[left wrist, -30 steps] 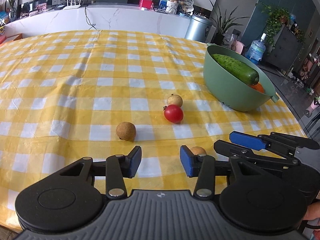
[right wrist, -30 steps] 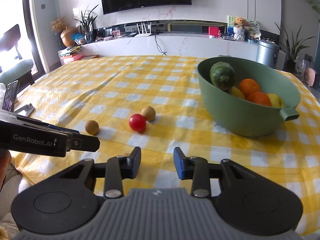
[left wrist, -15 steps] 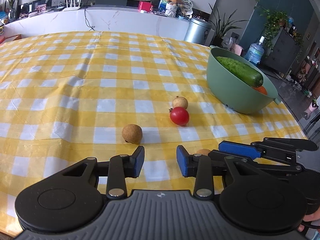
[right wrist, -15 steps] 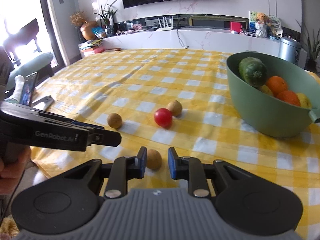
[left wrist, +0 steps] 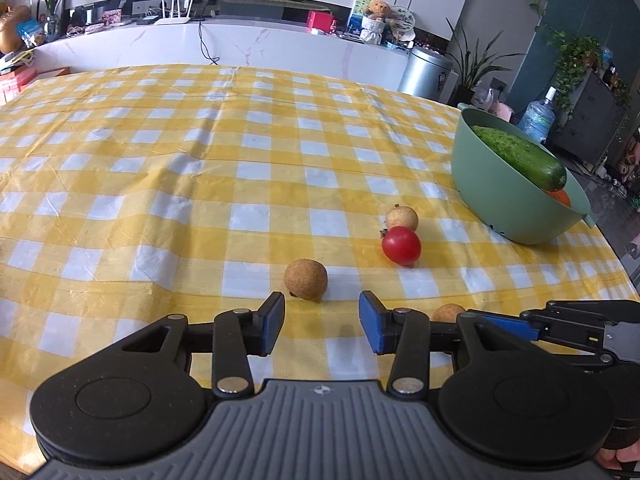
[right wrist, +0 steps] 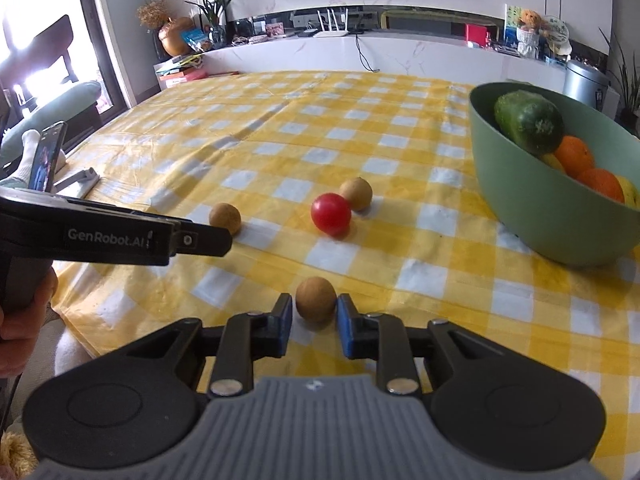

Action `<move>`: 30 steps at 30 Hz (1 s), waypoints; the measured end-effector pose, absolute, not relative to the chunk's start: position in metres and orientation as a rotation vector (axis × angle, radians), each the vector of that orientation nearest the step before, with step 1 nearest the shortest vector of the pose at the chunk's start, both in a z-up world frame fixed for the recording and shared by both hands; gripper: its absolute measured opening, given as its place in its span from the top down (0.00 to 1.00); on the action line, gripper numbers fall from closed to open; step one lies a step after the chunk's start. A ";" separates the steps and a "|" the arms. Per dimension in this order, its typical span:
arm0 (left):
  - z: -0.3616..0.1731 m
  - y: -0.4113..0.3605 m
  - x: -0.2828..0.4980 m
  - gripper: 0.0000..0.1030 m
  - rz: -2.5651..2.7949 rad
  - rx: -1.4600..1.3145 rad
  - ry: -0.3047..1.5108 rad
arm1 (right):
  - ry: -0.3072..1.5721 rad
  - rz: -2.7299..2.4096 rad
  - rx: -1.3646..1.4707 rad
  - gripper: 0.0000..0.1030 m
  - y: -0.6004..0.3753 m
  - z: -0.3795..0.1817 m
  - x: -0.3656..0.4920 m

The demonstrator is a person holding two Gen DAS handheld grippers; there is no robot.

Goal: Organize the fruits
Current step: 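Grasp a brown kiwi with the left tool while the right tool grasps another kiwi, then carry both kiwis over the green colander and lower them in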

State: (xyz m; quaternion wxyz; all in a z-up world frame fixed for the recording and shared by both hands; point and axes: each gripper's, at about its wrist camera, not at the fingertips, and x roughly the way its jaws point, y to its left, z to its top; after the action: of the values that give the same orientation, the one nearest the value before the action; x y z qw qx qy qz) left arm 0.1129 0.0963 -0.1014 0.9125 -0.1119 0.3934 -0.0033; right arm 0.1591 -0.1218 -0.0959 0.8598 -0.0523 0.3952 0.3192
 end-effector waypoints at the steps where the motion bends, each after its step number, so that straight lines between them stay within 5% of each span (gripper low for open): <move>1: -0.101 0.097 0.113 0.50 0.000 -0.230 0.807 | 0.827 0.671 -0.109 0.82 -0.122 -0.096 0.159; 14: -0.109 0.090 0.129 0.48 0.037 -0.165 0.802 | 0.814 0.613 -0.044 0.82 -0.133 -0.095 0.165; 21: -0.111 0.091 0.131 0.68 0.035 -0.156 0.808 | 0.810 0.617 -0.049 0.82 -0.132 -0.095 0.164; 30: -0.105 0.087 0.126 0.71 0.036 -0.146 0.793 | 0.799 0.613 -0.044 0.82 -0.133 -0.094 0.163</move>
State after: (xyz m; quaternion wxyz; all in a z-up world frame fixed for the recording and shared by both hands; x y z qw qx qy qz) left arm 0.1263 0.0873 -0.1054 0.9198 -0.0709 0.3856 0.0175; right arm 0.1634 -0.1334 -0.0943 0.8755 -0.0211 0.3830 0.2938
